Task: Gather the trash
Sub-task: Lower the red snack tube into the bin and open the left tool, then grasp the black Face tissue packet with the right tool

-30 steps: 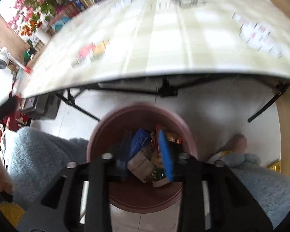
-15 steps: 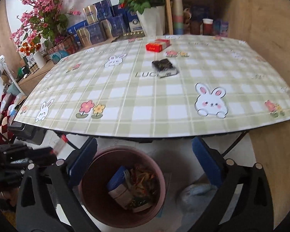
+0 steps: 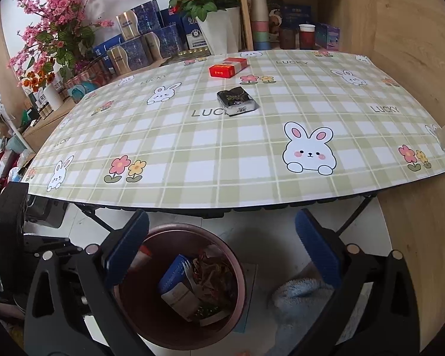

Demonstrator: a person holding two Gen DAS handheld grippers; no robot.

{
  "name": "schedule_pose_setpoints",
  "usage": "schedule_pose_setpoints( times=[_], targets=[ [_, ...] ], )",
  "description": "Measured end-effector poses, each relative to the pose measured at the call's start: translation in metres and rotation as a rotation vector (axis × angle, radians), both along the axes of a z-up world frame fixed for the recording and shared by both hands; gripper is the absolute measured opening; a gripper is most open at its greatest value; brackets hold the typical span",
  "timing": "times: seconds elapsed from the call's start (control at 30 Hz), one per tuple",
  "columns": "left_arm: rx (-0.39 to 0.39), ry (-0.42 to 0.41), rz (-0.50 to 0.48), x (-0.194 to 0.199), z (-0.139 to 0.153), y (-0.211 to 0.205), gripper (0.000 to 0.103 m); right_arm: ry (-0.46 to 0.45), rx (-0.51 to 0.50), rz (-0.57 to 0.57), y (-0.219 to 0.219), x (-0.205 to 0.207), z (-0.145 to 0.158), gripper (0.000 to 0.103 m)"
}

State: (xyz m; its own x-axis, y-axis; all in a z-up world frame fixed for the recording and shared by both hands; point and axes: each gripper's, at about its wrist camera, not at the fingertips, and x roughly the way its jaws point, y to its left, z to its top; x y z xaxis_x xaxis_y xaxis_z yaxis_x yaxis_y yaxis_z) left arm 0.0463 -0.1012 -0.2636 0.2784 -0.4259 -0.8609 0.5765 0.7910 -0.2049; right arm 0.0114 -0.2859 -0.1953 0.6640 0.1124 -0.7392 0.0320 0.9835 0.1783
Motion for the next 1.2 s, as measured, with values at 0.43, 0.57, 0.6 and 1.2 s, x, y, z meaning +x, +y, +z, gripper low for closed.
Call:
schedule_pose_setpoints(
  times=[0.43,0.57,0.6,1.2],
  targets=[
    [-0.006,-0.170,0.290,0.027,0.040,0.058,0.092,0.011,-0.023,0.004,0.004,0.011,-0.001,0.097],
    [0.010,-0.208,0.283,0.047,0.056,0.064,0.093,-0.001,-0.031,-0.009,0.000,0.017,0.005,0.097],
    [0.012,-0.222,0.281,0.053,0.061,0.066,0.093,-0.003,-0.031,-0.014,-0.001,0.019,0.006,0.097],
    [-0.007,-0.293,0.250,0.144,0.105,0.070,0.095,0.037,-0.059,0.056,-0.014,0.129,-0.002,0.097]
  ],
)
